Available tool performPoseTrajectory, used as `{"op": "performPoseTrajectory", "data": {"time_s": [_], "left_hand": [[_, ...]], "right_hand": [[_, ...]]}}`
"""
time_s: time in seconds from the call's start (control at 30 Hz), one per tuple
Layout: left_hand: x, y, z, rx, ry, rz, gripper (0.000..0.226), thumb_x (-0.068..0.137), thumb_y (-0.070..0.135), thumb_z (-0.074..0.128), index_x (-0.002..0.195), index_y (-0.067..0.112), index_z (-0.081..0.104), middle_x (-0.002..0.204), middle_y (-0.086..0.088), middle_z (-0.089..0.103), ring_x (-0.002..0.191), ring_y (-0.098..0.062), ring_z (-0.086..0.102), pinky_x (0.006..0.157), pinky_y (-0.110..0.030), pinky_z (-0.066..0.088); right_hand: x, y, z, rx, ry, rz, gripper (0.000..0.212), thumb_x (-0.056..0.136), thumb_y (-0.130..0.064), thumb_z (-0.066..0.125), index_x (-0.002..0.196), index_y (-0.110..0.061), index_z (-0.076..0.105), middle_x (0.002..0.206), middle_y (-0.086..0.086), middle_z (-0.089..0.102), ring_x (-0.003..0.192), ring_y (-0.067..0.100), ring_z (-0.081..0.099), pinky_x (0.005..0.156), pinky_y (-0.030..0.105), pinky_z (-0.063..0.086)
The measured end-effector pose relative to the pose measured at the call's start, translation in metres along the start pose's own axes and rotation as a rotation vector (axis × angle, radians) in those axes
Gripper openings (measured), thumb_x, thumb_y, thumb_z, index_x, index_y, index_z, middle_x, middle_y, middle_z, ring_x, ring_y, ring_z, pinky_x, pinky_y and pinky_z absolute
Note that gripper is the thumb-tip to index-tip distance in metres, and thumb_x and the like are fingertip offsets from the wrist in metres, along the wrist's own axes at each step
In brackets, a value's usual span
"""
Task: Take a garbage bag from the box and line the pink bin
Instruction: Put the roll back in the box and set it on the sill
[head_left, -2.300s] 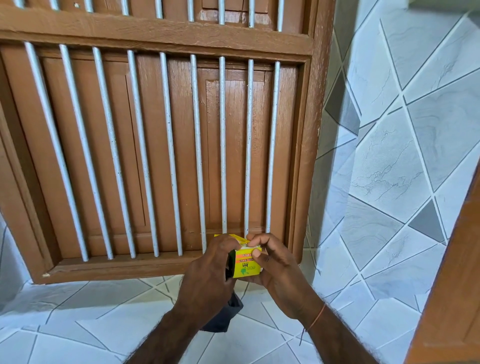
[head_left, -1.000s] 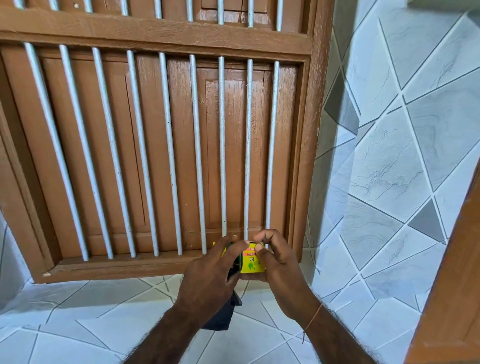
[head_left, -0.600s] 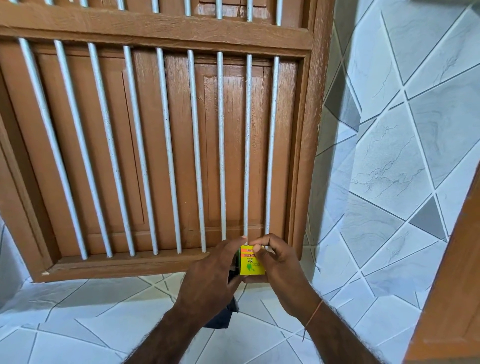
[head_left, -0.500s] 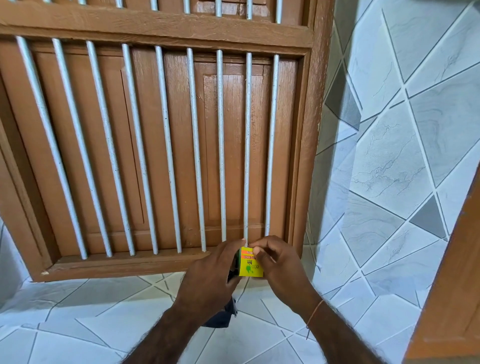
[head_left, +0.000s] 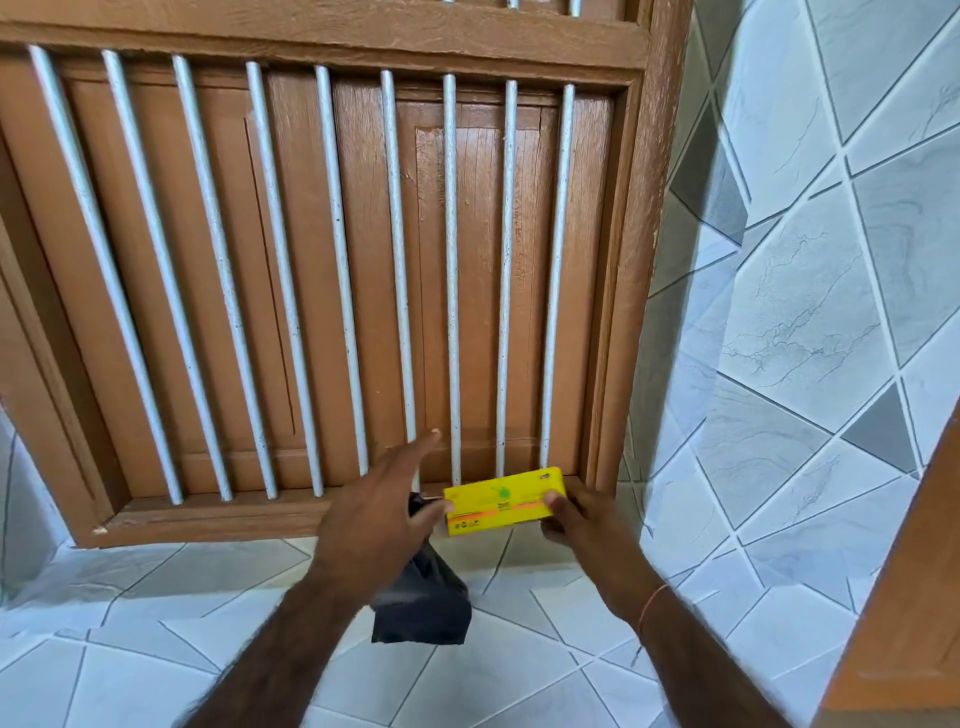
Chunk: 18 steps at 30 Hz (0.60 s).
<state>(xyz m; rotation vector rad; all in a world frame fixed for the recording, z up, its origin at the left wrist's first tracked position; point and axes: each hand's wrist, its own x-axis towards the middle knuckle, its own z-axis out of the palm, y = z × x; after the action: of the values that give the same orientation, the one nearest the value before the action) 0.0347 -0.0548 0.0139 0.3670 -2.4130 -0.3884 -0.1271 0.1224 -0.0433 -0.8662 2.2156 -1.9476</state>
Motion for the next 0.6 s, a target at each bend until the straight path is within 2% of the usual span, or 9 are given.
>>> {"op": "performPoseTrajectory", "data": {"time_s": [0.03, 0.1, 0.23, 0.37, 0.47, 0.53, 0.6], "left_hand": [[0.000, -0.005, -0.004, -0.003, 0.025, -0.028, 0.073, 0.080, 0.050, 0.066, 0.142, 0.038, 0.031, 0.139, 0.008, 0.050, 0.110, -0.015, 0.058, 0.086, -0.031, 0.049], [-0.001, -0.013, -0.011, -0.009, 0.066, -0.072, 0.068, 0.080, 0.052, 0.065, 0.140, 0.036, 0.037, 0.138, 0.006, 0.052, 0.111, -0.015, 0.057, 0.089, -0.032, 0.049], [-0.004, -0.023, -0.017, -0.037, 0.094, -0.145, 0.063, 0.080, 0.051, 0.066, 0.136, 0.034, 0.043, 0.136, 0.008, 0.054, 0.114, -0.013, 0.055, 0.092, -0.033, 0.049], [-0.004, -0.025, -0.021, -0.103, 0.113, -0.195, 0.060, 0.079, 0.048, 0.068, 0.132, 0.034, 0.046, 0.132, 0.010, 0.057, 0.107, -0.009, 0.057, 0.088, -0.034, 0.053], [-0.006, -0.025, -0.025, -0.125, 0.123, -0.217, 0.060, 0.079, 0.045, 0.070, 0.132, 0.031, 0.047, 0.128, 0.009, 0.060, 0.108, -0.010, 0.056, 0.089, -0.035, 0.053], [-0.009, -0.027, -0.025, -0.114, 0.116, -0.216, 0.059, 0.079, 0.045, 0.070, 0.132, 0.031, 0.048, 0.126, 0.010, 0.060, 0.108, -0.009, 0.055, 0.090, -0.033, 0.051], [-0.013, -0.027, -0.025, -0.113, 0.091, -0.229, 0.059, 0.079, 0.045, 0.070, 0.132, 0.033, 0.047, 0.128, 0.010, 0.059, 0.109, -0.009, 0.054, 0.090, -0.030, 0.049]], "right_hand": [[0.003, 0.010, -0.001, 0.093, 0.005, 0.106, 0.020, 0.094, -0.026, 0.061, 0.089, -0.009, 0.070, 0.095, 0.022, 0.065, 0.078, 0.023, 0.063, 0.085, 0.050, 0.058], [0.009, 0.029, 0.000, 0.176, 0.023, 0.283, 0.014, 0.095, -0.011, 0.058, 0.086, -0.010, 0.069, 0.102, 0.024, 0.066, 0.086, 0.027, 0.064, 0.086, 0.048, 0.057], [0.024, 0.051, 0.011, 0.304, 0.052, 0.554, 0.009, 0.096, -0.013, 0.057, 0.091, -0.008, 0.063, 0.105, 0.023, 0.063, 0.090, 0.033, 0.063, 0.080, 0.046, 0.057], [0.042, 0.061, 0.021, 0.051, 0.132, 0.560, 0.021, 0.091, -0.033, 0.058, 0.091, -0.012, 0.062, 0.102, 0.020, 0.067, 0.083, 0.032, 0.067, 0.068, 0.045, 0.061], [0.056, 0.084, 0.027, -0.199, 0.181, 0.555, 0.050, 0.076, -0.053, 0.050, 0.097, -0.009, 0.063, 0.097, 0.017, 0.069, 0.082, 0.033, 0.069, 0.072, 0.047, 0.062], [0.050, 0.074, 0.031, -0.341, 0.186, 0.542, 0.055, 0.076, -0.053, 0.046, 0.099, -0.007, 0.063, 0.099, 0.018, 0.069, 0.087, 0.036, 0.068, 0.080, 0.044, 0.059], [0.041, 0.061, 0.034, -0.457, 0.191, 0.501, 0.045, 0.085, -0.043, 0.049, 0.103, -0.004, 0.062, 0.105, 0.021, 0.067, 0.097, 0.039, 0.063, 0.085, 0.038, 0.053]]}}
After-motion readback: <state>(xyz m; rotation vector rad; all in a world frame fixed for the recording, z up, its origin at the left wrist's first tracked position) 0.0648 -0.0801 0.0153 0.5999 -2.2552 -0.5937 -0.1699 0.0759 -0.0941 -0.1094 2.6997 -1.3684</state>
